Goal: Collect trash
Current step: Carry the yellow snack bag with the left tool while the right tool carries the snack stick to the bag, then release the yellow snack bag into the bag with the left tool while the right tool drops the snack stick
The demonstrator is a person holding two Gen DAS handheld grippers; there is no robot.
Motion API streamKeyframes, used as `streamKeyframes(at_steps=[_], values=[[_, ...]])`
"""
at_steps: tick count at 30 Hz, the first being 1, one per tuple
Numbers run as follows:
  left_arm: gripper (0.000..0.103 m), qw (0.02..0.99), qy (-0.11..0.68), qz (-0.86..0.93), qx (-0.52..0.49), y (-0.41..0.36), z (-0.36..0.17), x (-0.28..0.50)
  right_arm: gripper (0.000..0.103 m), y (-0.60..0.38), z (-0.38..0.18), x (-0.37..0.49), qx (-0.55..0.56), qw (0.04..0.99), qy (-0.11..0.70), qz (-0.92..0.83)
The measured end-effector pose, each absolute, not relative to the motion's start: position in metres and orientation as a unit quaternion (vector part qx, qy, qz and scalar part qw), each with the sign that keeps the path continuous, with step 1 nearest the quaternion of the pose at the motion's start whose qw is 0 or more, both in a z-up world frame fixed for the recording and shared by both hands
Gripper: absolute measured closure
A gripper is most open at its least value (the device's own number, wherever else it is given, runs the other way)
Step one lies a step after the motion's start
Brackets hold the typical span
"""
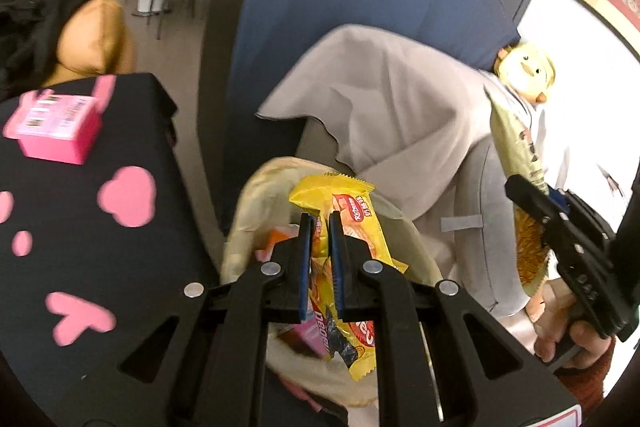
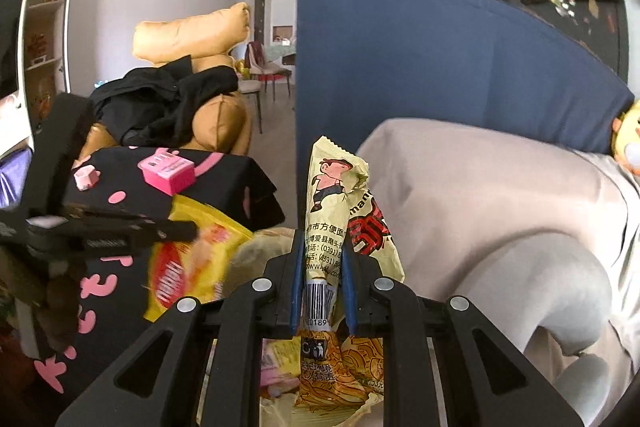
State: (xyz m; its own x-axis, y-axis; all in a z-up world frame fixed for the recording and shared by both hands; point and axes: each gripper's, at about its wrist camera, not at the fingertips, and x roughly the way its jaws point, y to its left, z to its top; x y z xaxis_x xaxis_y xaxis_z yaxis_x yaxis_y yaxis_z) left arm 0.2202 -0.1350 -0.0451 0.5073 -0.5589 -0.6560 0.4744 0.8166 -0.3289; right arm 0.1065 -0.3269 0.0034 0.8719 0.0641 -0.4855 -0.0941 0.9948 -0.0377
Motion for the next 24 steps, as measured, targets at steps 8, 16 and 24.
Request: streamKeyframes(at_steps=[8, 16, 24], values=[[0.076, 0.849, 0.417, -0.32, -0.062, -0.156, -0.081, 0.239, 0.086, -0.332, -0.017, 0.112, -0.019, 0.959, 0.28, 0.041], [0.061, 0.883, 0.397, -0.244, -0.055, -0.1, -0.054, 0.217, 0.086, -0.309, -0.03, 0.123, -0.015, 0.953, 0.295, 0.073], [0.052, 0.901, 0.382, -0.206, -0.024, -0.045, -0.04, 0.178, 0.086, -0.272, -0.059, 0.139, -0.029, 0.938, 0.333, 0.096]])
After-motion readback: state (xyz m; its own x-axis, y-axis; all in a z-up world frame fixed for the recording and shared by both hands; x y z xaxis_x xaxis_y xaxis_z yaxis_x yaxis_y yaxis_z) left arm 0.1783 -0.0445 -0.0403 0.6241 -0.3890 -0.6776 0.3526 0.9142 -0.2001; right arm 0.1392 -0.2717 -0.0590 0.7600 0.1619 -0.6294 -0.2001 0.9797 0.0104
